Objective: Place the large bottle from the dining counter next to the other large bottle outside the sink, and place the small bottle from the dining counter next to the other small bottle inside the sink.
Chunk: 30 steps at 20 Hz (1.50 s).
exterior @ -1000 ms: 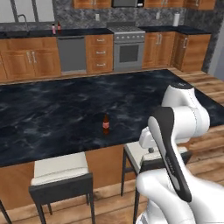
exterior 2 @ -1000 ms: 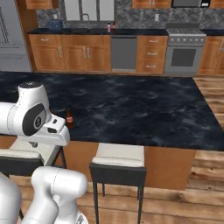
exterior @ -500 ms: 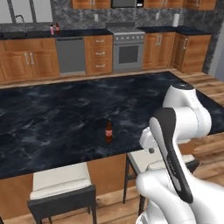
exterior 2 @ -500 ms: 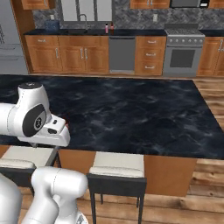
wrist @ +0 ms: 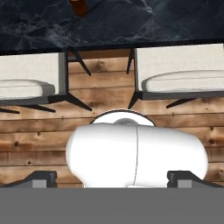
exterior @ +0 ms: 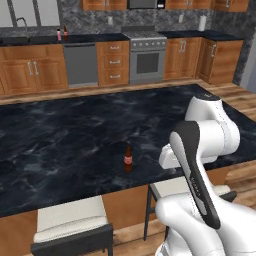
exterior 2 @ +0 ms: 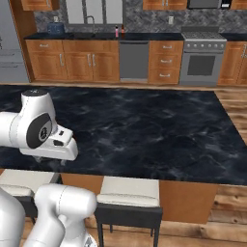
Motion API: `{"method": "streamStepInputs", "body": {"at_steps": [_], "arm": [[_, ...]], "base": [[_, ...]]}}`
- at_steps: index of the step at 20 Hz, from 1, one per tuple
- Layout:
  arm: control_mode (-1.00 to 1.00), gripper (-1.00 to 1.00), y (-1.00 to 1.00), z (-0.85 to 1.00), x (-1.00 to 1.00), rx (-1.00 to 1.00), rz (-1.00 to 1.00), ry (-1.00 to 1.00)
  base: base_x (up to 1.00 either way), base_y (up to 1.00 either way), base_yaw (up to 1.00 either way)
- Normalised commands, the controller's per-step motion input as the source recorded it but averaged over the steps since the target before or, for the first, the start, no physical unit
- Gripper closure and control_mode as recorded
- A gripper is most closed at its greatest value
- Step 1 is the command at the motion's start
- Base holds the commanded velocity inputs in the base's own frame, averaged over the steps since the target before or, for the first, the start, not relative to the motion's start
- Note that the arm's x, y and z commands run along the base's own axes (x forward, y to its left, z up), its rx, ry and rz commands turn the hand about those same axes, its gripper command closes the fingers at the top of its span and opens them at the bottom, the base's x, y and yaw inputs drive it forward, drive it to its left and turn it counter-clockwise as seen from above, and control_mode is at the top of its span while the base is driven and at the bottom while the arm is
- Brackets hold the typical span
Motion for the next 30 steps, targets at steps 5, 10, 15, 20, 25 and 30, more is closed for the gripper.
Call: {"method": "streamStepInputs", "body": {"at_steps": [5,10,15,20,25,30], "arm": [[1.00,-1.00,0.00,0.00,0.00,0.00,0.00,0.00],[1.00,-1.00,0.00,0.00,0.00,0.00,0.00,0.00],[-1.00,-1.00,0.16,0.11,0.00,-0.04,0.00,0.00],[-1.00,-1.00,0.11,0.27,0.00,-0.06,0.00,0.00],[-1.00,-1.00,0.01,0.21,0.00,-0.01,-0.01,-0.15],[-1.00,-1.00,0.00,0.23,0.03,0.09,0.00,-0.02]], "base": [[0.00,0.00,0.00],[0.00,0.00,0.00],[0.00,0.00,0.00],[0.00,0.00,0.00],[0.00,0.00,0.00],[0.00,0.00,0.00]]}}
